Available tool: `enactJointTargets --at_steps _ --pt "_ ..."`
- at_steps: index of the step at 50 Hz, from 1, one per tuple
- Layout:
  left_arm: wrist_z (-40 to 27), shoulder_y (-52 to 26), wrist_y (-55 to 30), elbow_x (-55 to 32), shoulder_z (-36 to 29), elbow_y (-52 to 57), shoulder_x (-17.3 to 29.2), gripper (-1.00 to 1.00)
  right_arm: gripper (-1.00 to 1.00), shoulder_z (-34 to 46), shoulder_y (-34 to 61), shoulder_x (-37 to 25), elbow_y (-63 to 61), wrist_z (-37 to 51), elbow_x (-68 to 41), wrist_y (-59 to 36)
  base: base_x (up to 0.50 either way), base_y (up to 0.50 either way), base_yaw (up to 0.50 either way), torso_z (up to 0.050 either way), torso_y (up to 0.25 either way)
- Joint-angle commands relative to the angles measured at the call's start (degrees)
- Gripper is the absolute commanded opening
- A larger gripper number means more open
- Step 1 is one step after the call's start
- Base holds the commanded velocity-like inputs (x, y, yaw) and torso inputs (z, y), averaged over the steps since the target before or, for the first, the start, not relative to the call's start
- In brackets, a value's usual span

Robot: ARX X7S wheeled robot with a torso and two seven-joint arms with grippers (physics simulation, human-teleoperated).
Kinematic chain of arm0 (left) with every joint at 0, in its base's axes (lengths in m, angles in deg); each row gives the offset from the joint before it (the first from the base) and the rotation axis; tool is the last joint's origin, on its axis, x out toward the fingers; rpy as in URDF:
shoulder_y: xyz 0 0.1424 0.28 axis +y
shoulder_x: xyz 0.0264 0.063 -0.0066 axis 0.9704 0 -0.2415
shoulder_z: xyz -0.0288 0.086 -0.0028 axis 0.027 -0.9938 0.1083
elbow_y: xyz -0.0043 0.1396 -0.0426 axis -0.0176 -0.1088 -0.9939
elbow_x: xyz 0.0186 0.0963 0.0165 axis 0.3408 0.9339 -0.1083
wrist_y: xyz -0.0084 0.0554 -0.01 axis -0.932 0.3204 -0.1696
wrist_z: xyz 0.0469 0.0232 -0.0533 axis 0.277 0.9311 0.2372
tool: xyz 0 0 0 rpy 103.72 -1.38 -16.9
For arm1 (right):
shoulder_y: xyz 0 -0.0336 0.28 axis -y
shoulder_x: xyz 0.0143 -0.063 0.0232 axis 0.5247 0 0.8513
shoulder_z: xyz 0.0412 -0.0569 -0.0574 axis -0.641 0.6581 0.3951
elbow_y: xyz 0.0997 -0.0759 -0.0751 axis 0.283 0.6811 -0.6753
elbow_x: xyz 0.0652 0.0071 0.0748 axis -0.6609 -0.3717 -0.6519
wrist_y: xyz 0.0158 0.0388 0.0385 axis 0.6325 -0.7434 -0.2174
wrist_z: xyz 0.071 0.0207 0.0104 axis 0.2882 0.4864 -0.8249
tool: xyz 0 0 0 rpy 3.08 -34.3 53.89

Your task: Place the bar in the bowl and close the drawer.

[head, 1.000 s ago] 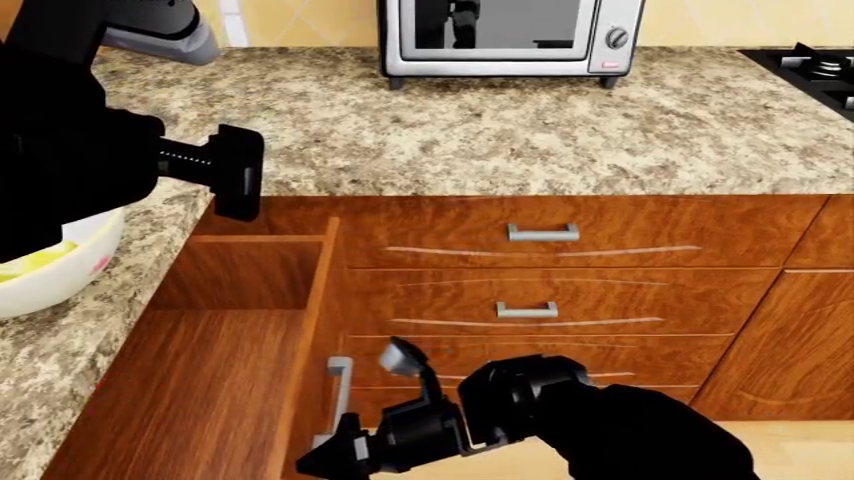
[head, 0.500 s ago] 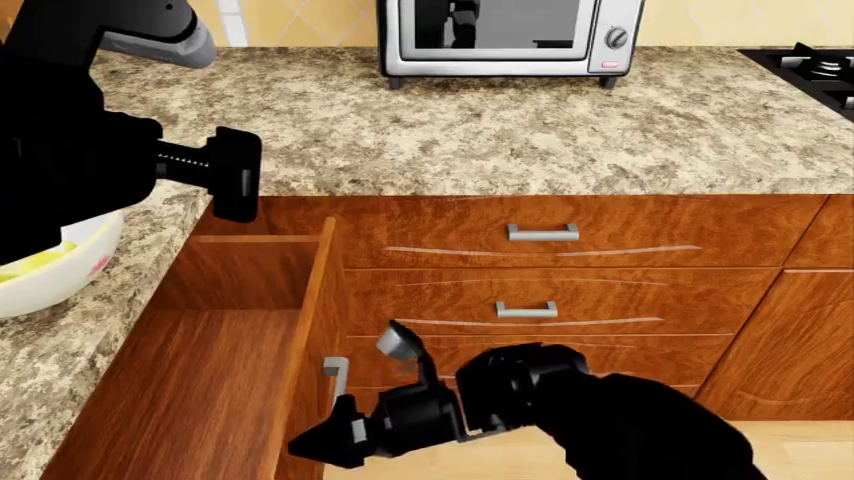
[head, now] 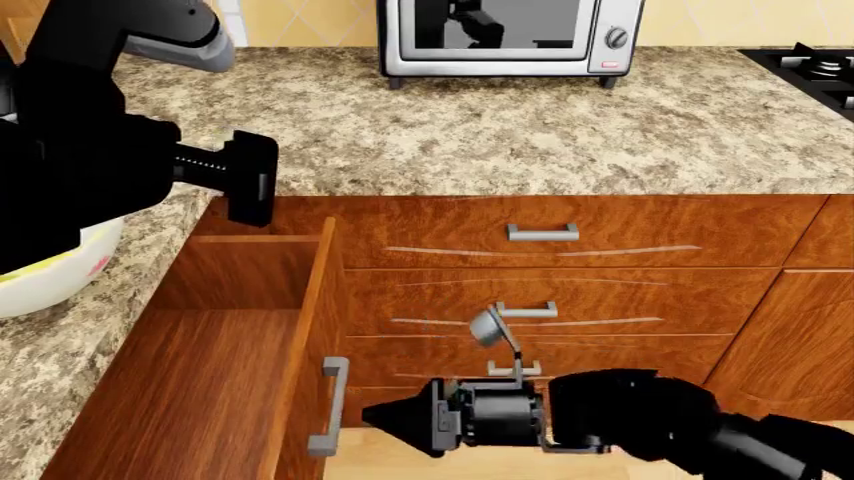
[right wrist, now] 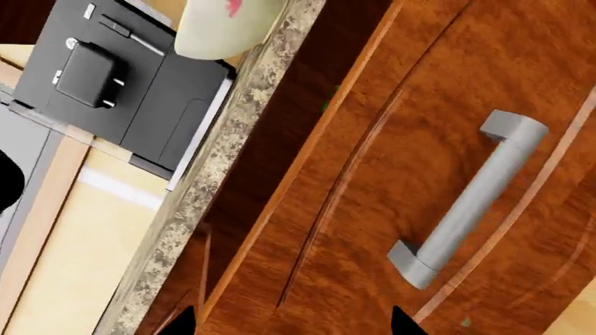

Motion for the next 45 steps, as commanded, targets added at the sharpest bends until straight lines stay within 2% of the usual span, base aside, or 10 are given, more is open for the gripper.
enactJointTargets --at_steps 1,13,24,36,39,45 --pt "-0.8 0.0 0.2 0.2 -0.7 0.2 -1.5 1.0 1.0 -4.2 -7.9 -15.6 -17.2 6.2 0.7 11.5 0.0 0.0 0.0 0.0 0.0" --pt "-6.4 -1.6 -1.7 -0.2 -4.5 1.5 -6.5 1.0 1.0 -10.1 -21.7 -26.9 -23.9 7.2 -1.7 30.4 0.0 0.0 0.0 0.0 0.0" --pt "-15.9 -2.7 -2.0 -0.2 -9.3 3.0 -12.9 1.0 1.0 -12.8 -31.7 -30.6 -20.2 0.9 -8.3 39.5 0.0 0.0 0.0 0.0 0.0" --pt "-26.3 -3.0 -1.8 -1.5 -15.4 3.9 -21.0 1.0 1.0 -15.3 -37.9 -24.1 -1.6 -10.1 -18.0 40.9 0.0 0.0 0.0 0.0 0.0" --pt "-29.0 -2.2 -1.9 -0.8 -17.5 5.1 -23.1 1.0 1.0 -15.4 -37.5 -20.9 6.4 -13.5 -20.1 38.2 0.0 0.0 0.0 0.0 0.0" --pt "-34.4 -0.6 -1.3 1.2 -21.0 8.0 -26.3 1.0 1.0 -13.9 -33.2 -10.8 30.8 -21.5 -22.3 29.0 0.0 0.0 0.0 0.0 0.0"
